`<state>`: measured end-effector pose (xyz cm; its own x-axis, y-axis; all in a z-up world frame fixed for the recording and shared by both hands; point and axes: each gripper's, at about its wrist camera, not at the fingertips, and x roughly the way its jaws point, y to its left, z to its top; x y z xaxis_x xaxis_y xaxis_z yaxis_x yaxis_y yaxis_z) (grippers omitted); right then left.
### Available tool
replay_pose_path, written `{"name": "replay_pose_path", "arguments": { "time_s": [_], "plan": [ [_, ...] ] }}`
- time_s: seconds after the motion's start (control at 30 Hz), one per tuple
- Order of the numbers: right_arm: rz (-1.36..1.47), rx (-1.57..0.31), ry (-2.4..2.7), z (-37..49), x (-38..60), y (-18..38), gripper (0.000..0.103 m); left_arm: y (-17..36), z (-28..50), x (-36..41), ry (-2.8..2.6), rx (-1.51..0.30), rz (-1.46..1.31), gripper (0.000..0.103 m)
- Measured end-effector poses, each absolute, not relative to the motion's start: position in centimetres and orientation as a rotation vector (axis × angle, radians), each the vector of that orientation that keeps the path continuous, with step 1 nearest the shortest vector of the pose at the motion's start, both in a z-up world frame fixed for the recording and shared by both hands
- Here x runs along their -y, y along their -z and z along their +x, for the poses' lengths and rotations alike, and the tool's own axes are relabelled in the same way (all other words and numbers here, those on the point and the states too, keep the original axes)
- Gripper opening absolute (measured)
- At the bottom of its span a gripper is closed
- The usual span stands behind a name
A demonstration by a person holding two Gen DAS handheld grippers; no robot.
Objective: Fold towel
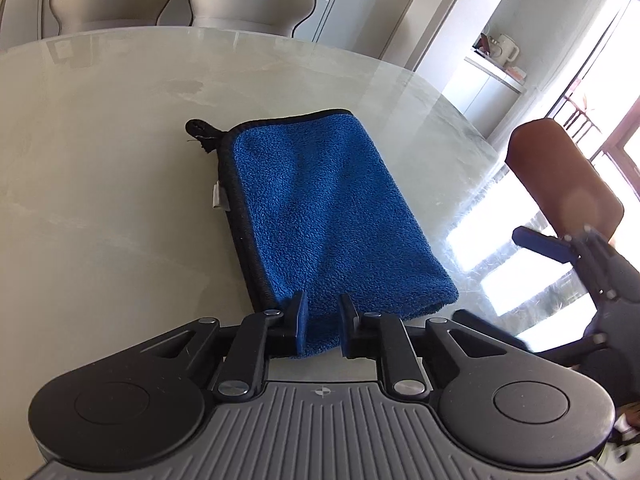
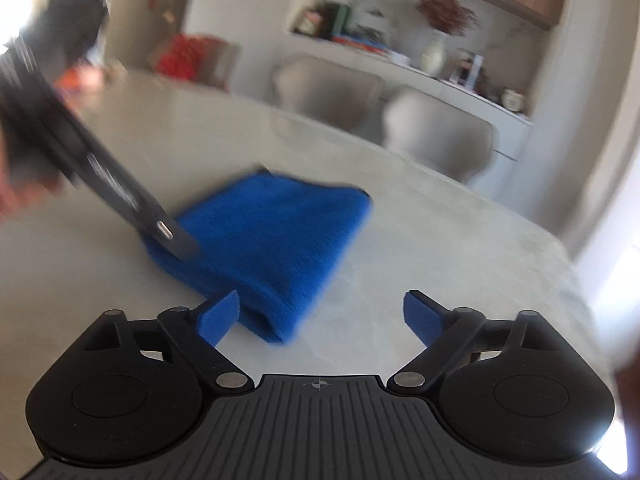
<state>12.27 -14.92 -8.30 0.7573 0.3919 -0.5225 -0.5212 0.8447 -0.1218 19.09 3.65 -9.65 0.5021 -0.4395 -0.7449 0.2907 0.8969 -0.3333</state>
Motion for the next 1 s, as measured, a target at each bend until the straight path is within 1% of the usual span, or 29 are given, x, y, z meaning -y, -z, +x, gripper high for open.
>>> {"name": "replay_pose_path", "arguments": {
  "time_s": [0.03, 0.1, 0.2, 0.33, 0.37, 0.43, 0.47, 0.5, 0.53, 0.57, 0.63, 0.67, 0.7, 0.8, 1.0],
  "plan": [
    [-0.188, -0.508, -0.560, 13.1, 15.1, 7.6, 0.070, 9.7, 19.0, -3.6, 0.442, -0.945, -0.175, 0.019],
    [-0.073, -0.548, -0.618, 15.3, 14.9, 7.4, 0.048, 9.8, 18.9, -3.8, 0.439, -0.942, -0.191, 0.019],
    [0.022, -0.596, -0.669, 17.7, 14.6, 8.4, 0.041, 9.9, 18.9, -4.0, 0.438, -0.939, -0.216, 0.019],
    [0.149, -0.733, -0.694, 20.1, 15.3, 11.3, 0.040, 10.0, 18.7, -4.1, 0.440, -0.931, -0.217, 0.019],
    [0.180, -0.736, -0.699, 20.1, 15.9, 11.8, 0.039, 10.0, 18.6, -4.1, 0.441, -0.926, -0.214, 0.019],
    [0.274, -0.719, -0.685, 20.1, 17.6, 12.5, 0.027, 10.1, 18.4, -4.1, 0.441, -0.916, -0.215, 0.018],
    [0.308, -0.722, -0.673, 20.2, 18.2, 12.7, 0.019, 10.1, 18.4, -4.2, 0.441, -0.913, -0.219, 0.018],
    [0.343, -0.727, -0.668, 20.4, 18.7, 12.8, 0.017, 10.2, 18.5, -4.3, 0.441, -0.912, -0.222, 0.017],
    [0.384, -0.732, -0.665, 20.6, 19.3, 12.9, 0.017, 10.1, 18.5, -4.4, 0.440, -0.914, -0.228, 0.017],
    [0.403, -0.728, -0.669, 20.7, 19.6, 12.8, 0.020, 9.9, 18.6, -4.4, 0.435, -0.919, -0.234, 0.018],
    [0.389, -0.690, -0.700, 21.1, 19.6, 11.8, 0.023, 9.3, 18.8, -4.4, 0.431, -0.908, -0.230, 0.030],
    [0.383, -0.662, -0.722, 21.5, 19.6, 11.3, 0.024, 8.7, 19.0, -4.3, 0.429, -0.871, -0.214, 0.043],
    [0.384, -0.643, -0.733, 22.2, 19.7, 10.9, 0.028, 7.8, 19.6, -4.2, 0.427, -0.811, -0.185, 0.049],
    [0.379, -0.637, -0.719, 26.0, 18.7, 10.3, 0.030, 7.0, 22.2, -3.3, 0.430, -0.762, -0.135, 0.052],
    [0.407, -0.708, -0.695, 30.4, 17.7, 12.3, 0.029, 9.4, 26.3, -2.4, 0.410, -0.819, -0.108, 0.051]
  ]
}}
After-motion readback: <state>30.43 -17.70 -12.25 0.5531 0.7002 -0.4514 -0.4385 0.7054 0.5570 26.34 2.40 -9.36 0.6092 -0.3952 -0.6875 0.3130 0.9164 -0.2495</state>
